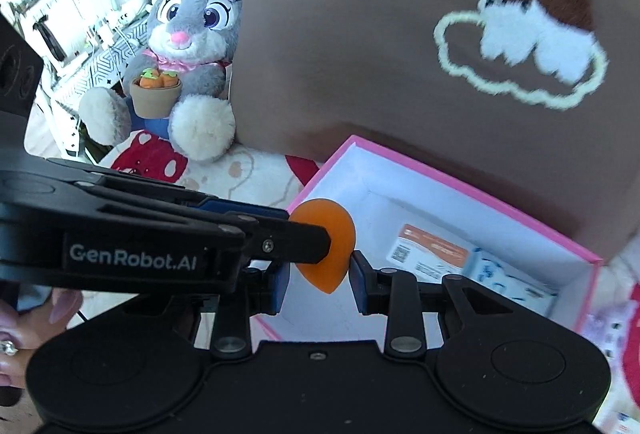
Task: Organize objects
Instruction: 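Lift the orange sponge with the left tool and carry it over the pink box, then lower the orange sponge into the pink box with the left tool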
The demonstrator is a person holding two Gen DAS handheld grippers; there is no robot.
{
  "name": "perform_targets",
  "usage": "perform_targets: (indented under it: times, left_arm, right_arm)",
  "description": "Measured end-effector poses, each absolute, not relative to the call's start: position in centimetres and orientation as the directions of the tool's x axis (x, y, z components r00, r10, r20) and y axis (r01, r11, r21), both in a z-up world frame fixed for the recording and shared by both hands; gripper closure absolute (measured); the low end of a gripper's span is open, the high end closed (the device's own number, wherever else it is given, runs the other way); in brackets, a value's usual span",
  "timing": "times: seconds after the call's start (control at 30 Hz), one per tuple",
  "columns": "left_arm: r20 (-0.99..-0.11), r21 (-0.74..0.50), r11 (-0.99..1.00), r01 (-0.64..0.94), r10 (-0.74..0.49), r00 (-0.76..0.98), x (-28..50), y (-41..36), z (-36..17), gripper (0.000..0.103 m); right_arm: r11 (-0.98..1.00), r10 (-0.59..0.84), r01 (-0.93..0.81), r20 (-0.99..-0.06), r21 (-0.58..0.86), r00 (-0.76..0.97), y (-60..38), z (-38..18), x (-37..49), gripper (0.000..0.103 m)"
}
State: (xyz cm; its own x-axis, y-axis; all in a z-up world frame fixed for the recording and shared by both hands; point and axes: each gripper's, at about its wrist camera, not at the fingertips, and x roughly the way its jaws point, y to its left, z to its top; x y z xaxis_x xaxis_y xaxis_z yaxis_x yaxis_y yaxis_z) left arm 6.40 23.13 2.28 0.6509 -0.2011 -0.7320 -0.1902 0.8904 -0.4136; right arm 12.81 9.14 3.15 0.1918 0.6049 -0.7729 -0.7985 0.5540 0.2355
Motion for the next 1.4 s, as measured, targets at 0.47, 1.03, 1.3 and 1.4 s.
perform_targets:
  times: [0.47,1.03,1.3,1.4]
  left_arm:
    - [-0.719,-0.323,0.932,-0.165,-0.129,0.683,9.3,25.1,-4.3,0.076]
    - [-0.721,-0.271,0.951,-0.150,-0.098,0.686,12.2,25.3,-7.6,0.080]
    - [-0.756,-0.248,0.954,-0.167,-0.083,0.649,13.4,25.4,-8.0,0.085]
    - [-0.751,-0.278,0.945,-0.171,-0.103,0.653,13.3,25.6,-8.0,0.085]
  right_arm:
    - [0.560,0.622,-0.778,-0.766,0.286,0.166,12.3,-3.7,16.1,0.066]
    - [0.596,0.626,-0.741,-0.758,0.311,0.186,12.8,-7.4,18.5,0.074]
    - [0.610,0.637,-0.682,-0.762,0.403,0.120,13.2,-9.3,19.9,0.074]
    - [0.616,0.641,-0.665,-0.759,0.421,0.113,13.4,-9.6,20.0,0.074]
